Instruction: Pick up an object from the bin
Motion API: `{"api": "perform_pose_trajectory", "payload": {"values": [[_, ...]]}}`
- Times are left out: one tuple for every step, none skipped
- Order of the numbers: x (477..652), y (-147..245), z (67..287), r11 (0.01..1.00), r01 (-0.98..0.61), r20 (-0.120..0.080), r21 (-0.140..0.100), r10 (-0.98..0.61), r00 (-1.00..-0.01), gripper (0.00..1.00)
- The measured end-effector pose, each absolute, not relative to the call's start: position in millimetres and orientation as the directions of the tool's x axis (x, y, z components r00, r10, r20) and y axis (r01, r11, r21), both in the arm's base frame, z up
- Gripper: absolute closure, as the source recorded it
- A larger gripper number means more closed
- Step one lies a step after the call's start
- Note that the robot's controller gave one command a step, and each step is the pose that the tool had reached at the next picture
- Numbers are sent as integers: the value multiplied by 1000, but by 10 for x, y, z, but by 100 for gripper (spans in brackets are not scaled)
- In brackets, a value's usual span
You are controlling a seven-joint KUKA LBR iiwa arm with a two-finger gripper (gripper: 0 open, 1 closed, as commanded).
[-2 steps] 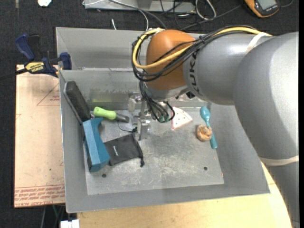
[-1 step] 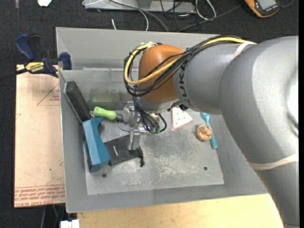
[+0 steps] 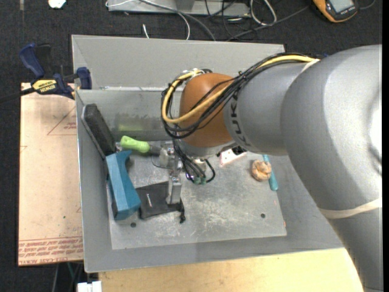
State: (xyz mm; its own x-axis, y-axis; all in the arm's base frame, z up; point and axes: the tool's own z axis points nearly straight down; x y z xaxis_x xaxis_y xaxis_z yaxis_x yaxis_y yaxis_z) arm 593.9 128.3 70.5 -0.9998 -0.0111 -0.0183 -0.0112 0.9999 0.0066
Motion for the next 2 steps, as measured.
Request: {"api": "perform_pose_trajectory", "payload": {"values": [[5818, 1050, 715, 1000, 21, -14, 6, 21, -1000, 100], [5818, 1050, 715, 1000, 21, -14, 6, 21, -1000, 100]]}}
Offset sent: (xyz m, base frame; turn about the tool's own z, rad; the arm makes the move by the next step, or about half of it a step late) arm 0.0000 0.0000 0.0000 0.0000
